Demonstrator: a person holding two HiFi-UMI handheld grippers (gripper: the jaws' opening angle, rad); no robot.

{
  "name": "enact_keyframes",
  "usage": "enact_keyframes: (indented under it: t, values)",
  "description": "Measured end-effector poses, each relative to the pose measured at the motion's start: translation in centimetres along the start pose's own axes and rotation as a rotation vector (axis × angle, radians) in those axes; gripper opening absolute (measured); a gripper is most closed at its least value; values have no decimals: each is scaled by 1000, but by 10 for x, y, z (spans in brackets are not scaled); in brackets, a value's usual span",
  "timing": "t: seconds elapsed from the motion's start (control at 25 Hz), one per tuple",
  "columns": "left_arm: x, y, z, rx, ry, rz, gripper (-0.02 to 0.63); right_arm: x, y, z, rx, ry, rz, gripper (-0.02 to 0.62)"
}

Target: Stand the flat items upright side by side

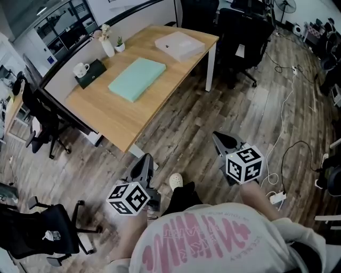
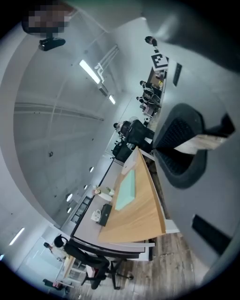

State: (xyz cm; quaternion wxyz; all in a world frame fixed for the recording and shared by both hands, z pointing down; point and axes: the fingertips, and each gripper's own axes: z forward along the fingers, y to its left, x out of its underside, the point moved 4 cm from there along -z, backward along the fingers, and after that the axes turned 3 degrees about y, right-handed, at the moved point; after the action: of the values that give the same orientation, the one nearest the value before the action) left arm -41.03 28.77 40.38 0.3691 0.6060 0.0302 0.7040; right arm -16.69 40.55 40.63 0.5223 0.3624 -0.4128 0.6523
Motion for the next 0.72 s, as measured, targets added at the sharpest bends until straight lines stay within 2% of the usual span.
enact_keyframes:
  t: [0.2,0.32,0.48,0.72]
  values:
    - [6,30,33,-23,41,-43,2,13,-7,43,-51,45,106,-3]
    - [-3,49,61,-23,45,-71,2,11,-16,78,-63,79,164,-2]
    - [-36,75,100,-22,39,-98,2,-14,-33,127,-53,101,169,-3]
    - [-111,111,152,-16,-6,-65,2,-63,-55,203,-67,122,206,-2]
